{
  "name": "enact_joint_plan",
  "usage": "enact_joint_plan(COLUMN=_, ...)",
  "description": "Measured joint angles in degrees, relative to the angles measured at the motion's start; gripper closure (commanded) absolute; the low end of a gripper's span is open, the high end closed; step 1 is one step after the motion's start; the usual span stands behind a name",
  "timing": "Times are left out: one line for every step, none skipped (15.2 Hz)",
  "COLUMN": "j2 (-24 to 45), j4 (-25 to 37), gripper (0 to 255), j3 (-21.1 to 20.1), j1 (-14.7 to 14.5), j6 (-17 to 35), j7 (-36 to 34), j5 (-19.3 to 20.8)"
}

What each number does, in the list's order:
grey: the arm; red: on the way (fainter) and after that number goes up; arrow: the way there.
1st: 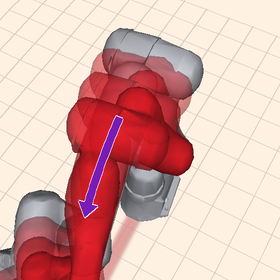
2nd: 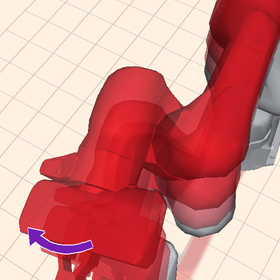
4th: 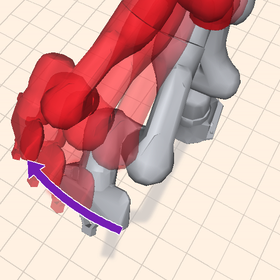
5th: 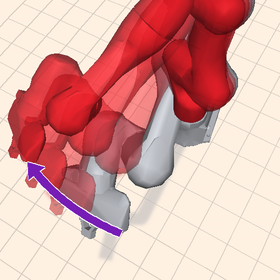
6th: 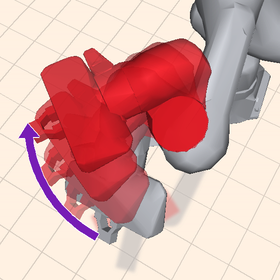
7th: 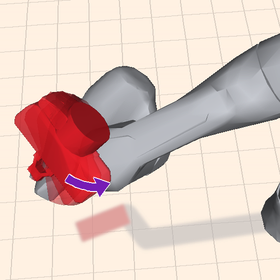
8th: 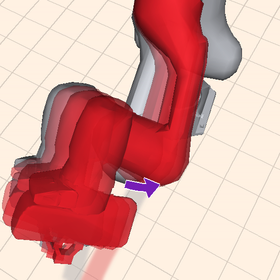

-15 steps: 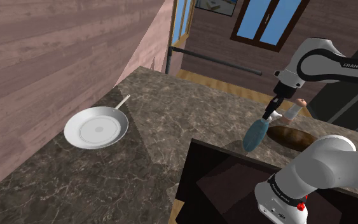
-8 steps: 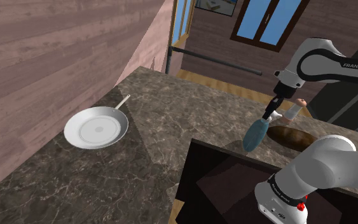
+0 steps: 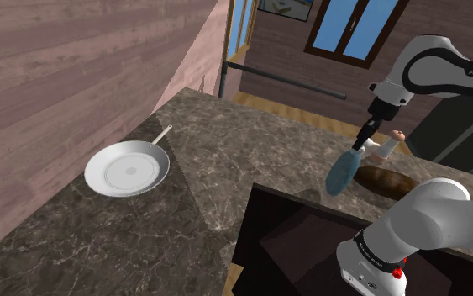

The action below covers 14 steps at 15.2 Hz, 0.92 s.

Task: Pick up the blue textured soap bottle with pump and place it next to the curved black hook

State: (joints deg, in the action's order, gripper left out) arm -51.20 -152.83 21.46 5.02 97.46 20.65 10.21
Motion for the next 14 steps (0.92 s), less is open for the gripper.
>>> enact_joint_plan(j2=-0.4, j4=0.5, gripper=255, j3=-0.3, j1=0.0, j6=-1.0, j7=-0.1, j5=-0.2)
enact_joint_plan(j2=-0.3, j4=1.3, gripper=255, j3=-0.5, j1=-0.1, j6=-1.6, j7=-0.2, j5=-0.4)
enact_joint_plan(j2=-0.1, j4=2.2, gripper=255, j3=-0.6, j1=-0.3, j6=-2.3, j7=-0.2, j5=-0.6)
enact_joint_plan(j2=-0.1, j4=2.9, gripper=255, j3=-0.7, j1=-0.3, j6=-3.0, j7=-0.2, j5=-0.7)
enact_joint_plan(j2=0.0, j4=3.7, gripper=255, j3=-0.9, j1=-0.4, j6=-3.6, j7=-0.2, j5=-0.9)
enact_joint_plan(j2=0.1, j4=4.5, gripper=255, j3=-1.0, j1=-0.5, j6=-4.4, j7=-0.2, j5=-1.0)
enact_joint_plan(j2=0.0, j4=5.3, gripper=255, j3=-1.4, j1=-0.6, j6=-5.2, j7=-0.4, j5=-1.3)
enact_joint_plan(j2=0.1, j4=6.2, gripper=255, j3=-1.6, j1=-0.7, j6=-6.1, j7=-0.4, j5=-1.5)
enact_joint_plan(j2=0.2, j4=7.0, gripper=255, j3=-1.7, j1=-0.8, j6=-6.8, j7=-0.4, j5=-1.6)
enact_joint_plan(j2=0.4, j4=7.9, gripper=255, j3=-1.8, j1=-0.9, j6=-7.4, j7=-0.4, j5=-1.7)
enact_joint_plan(j2=0.4, j4=8.5, gripper=255, j3=-1.9, j1=-0.9, j6=-8.1, j7=-0.4, j5=-1.8)
enact_joint_plan(j2=0.5, j4=9.2, gripper=255, j3=-2.0, j1=-1.0, j6=-8.6, j7=-0.4, j5=-1.9)
enact_joint_plan(j2=0.8, j4=10.2, gripper=255, j3=-2.1, j1=-1.1, j6=-9.4, j7=-0.4, j5=-2.1)
enact_joint_plan(j2=0.7, j4=10.8, gripper=255, j3=-2.3, j1=-1.2, j6=-10.1, j7=-0.6, j5=-2.2)
